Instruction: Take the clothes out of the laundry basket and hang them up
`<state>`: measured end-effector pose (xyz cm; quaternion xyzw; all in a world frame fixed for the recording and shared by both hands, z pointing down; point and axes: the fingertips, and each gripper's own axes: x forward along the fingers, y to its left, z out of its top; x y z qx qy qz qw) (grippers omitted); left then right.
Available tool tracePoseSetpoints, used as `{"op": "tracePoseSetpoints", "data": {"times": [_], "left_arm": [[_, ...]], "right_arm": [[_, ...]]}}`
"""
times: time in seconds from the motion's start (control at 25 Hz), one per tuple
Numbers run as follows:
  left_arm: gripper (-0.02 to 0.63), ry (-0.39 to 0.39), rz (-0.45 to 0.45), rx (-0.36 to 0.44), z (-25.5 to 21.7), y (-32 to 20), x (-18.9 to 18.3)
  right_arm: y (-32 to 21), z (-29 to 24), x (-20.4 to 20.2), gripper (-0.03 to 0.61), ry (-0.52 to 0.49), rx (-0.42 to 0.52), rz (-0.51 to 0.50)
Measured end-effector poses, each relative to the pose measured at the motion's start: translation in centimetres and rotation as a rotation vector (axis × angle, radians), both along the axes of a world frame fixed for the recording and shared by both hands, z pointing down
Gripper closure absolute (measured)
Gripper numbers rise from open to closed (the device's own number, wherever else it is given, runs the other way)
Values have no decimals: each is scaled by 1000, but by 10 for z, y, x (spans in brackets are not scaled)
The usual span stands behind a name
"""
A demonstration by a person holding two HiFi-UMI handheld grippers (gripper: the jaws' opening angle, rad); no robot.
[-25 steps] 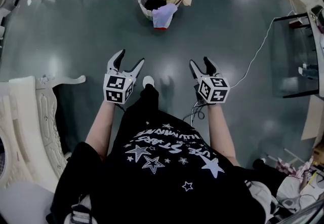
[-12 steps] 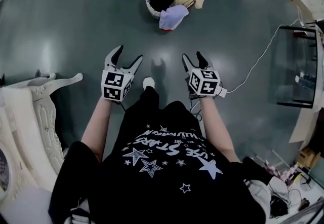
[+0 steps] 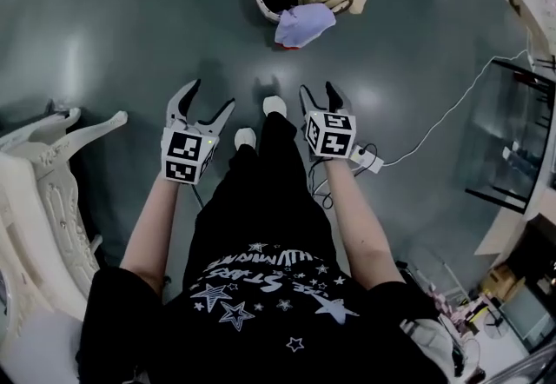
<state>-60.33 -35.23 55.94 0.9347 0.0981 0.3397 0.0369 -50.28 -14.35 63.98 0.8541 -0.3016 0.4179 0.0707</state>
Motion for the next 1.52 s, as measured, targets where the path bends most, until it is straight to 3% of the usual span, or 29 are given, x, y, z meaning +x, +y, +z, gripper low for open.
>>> {"op": "tracePoseSetpoints", "data": {"times": [0.12, 0.32, 0.52, 0.84, 1.24, 1.52], "left_arm": [[272, -20, -37, 4, 27, -6, 8], [272, -83, -136, 11, 81, -17, 11], [272, -85, -160, 36, 142, -20, 28], [272, -96, -249, -1, 222, -40, 52], [273, -140, -265, -31, 294, -45, 41], [273, -170, -280, -60, 324, -45, 34]], "right_arm": [[-4, 46, 20, 331, 6, -32, 50], [-26, 123, 45, 341, -19, -86, 12], [-47, 201, 69, 344, -28, -132, -11], [-64, 312, 91, 358, -89, -184, 9], [-67, 406, 106, 348, -144, -245, 92], [-70, 446, 125, 355, -123, -281, 227]]}}
